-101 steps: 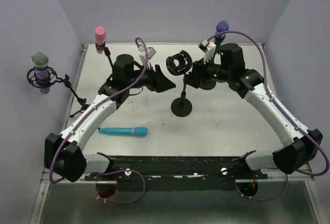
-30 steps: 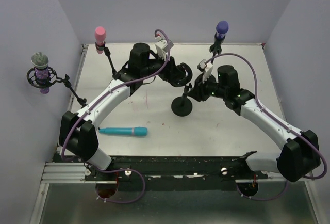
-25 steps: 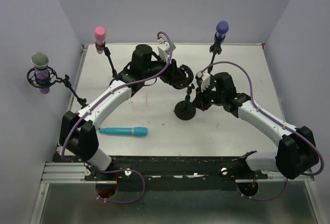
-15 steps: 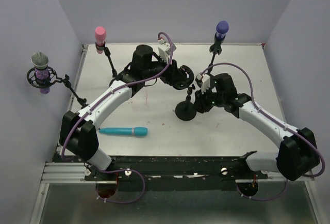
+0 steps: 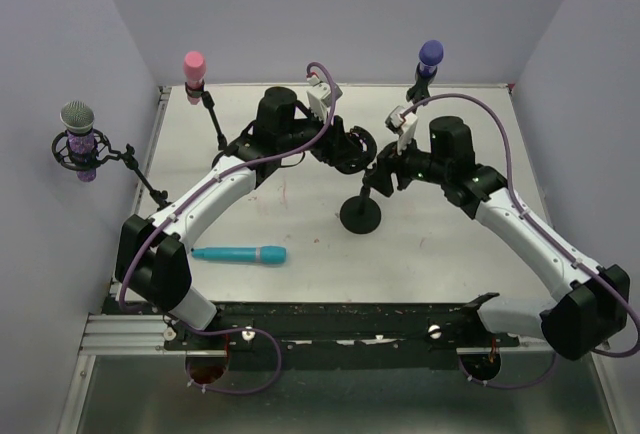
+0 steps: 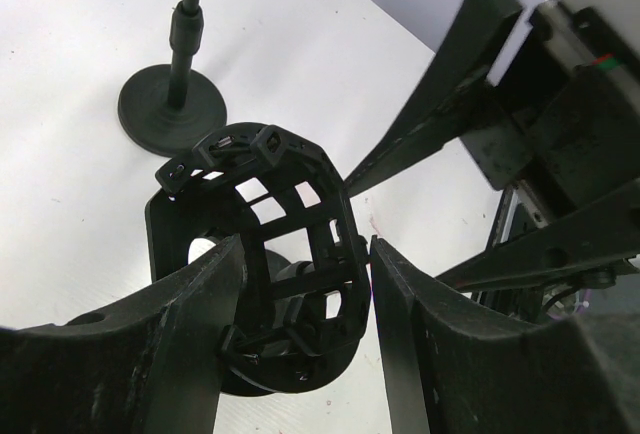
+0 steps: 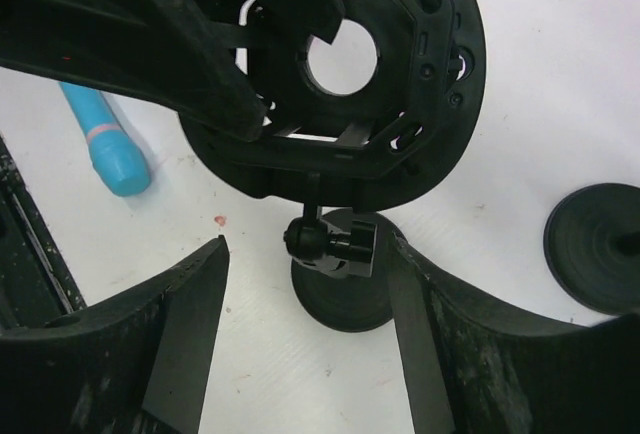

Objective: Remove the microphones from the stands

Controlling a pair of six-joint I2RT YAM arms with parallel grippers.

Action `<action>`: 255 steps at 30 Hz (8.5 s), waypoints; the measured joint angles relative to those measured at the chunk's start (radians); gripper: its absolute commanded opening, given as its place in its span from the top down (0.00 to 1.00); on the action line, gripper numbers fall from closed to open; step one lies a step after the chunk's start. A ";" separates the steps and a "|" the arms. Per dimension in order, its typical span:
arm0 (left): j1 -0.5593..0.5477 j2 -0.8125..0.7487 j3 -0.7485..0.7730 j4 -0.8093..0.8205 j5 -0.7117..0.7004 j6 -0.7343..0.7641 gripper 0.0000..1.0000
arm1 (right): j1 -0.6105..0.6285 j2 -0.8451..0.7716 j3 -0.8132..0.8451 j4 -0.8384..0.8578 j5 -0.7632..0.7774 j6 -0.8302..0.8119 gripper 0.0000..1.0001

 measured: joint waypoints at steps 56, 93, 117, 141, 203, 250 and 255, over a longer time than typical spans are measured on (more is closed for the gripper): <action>-0.010 -0.240 0.006 -0.100 0.120 0.045 0.20 | -0.563 -0.126 -0.216 0.014 0.093 -0.075 0.99; -0.201 0.276 0.517 0.010 -0.484 0.243 0.11 | -0.651 -0.079 0.074 0.143 0.095 0.132 0.17; -0.283 0.618 0.771 0.132 -0.718 0.220 0.27 | -0.651 -0.196 0.072 -0.009 0.158 0.142 0.17; -0.107 0.227 0.315 0.067 -0.024 0.238 0.59 | -0.651 -0.104 0.097 0.085 -0.348 0.141 0.19; -0.202 -0.055 -0.061 0.086 0.033 0.384 0.24 | -0.236 0.014 0.354 -0.321 -0.520 -0.321 0.18; -0.111 -0.040 -0.028 0.099 0.217 0.435 0.57 | -0.201 0.048 0.357 -0.203 -0.527 -0.244 0.78; -0.111 -0.038 -0.027 0.092 0.228 0.410 1.00 | -0.201 0.049 0.357 -0.195 -0.519 -0.220 0.88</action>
